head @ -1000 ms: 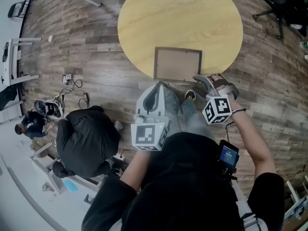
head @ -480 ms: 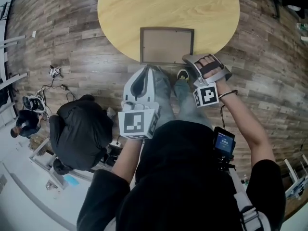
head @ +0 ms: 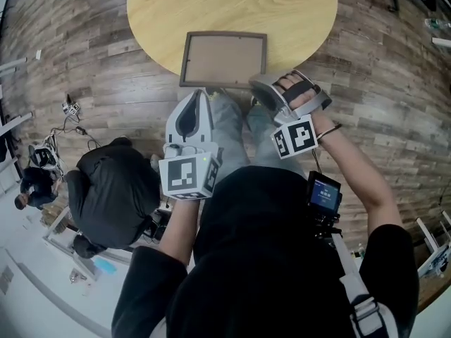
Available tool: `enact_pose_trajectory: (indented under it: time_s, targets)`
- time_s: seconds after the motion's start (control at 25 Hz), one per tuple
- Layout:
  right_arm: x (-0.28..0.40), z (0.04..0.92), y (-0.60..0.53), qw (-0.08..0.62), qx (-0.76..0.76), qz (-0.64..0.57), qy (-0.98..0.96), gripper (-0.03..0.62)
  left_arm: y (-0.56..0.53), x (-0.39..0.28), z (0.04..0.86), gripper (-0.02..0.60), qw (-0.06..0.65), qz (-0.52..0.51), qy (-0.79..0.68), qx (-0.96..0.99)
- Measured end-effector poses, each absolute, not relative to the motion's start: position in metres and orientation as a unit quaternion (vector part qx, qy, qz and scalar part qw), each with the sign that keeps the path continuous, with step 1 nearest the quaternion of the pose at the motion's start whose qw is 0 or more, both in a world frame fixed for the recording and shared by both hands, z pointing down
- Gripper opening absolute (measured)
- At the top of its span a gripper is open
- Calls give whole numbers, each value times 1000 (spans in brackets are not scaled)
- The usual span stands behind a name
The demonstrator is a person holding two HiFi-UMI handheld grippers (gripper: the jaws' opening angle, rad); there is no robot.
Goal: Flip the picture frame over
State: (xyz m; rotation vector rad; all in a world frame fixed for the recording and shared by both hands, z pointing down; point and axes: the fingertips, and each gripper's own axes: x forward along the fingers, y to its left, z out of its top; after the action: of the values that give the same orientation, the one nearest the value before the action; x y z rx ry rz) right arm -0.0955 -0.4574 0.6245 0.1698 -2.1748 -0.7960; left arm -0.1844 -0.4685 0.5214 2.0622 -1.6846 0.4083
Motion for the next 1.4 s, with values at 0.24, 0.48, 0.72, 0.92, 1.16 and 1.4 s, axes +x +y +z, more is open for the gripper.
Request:
enact_pose_trajectory:
  time_s: [0.24, 0.48, 0.72, 0.92, 1.16, 1.4]
  targets:
    - [-109, 567, -478, 334, 108, -165, -922, 94, -468, -189, 512, 26, 211, 139, -617, 745]
    - [-112, 529, -521, 225, 161, 62, -959, 86, -479, -192, 506, 26, 207, 136, -623, 742]
    - [-86, 540, -560, 119, 220, 319, -914, 83, -485, -192, 506, 26, 208, 134, -623, 742]
    - [-67, 564, -566, 80, 260, 419, -866, 78, -488, -189, 511, 26, 207, 136, -617, 747]
    - [-47, 595, -568, 64, 301, 474, -825, 80, -486, -188, 519, 26, 210, 141, -613, 748]
    - [-34, 617, -571, 65, 329, 485, -808, 81, -484, -189, 524, 26, 210, 145, -614, 747]
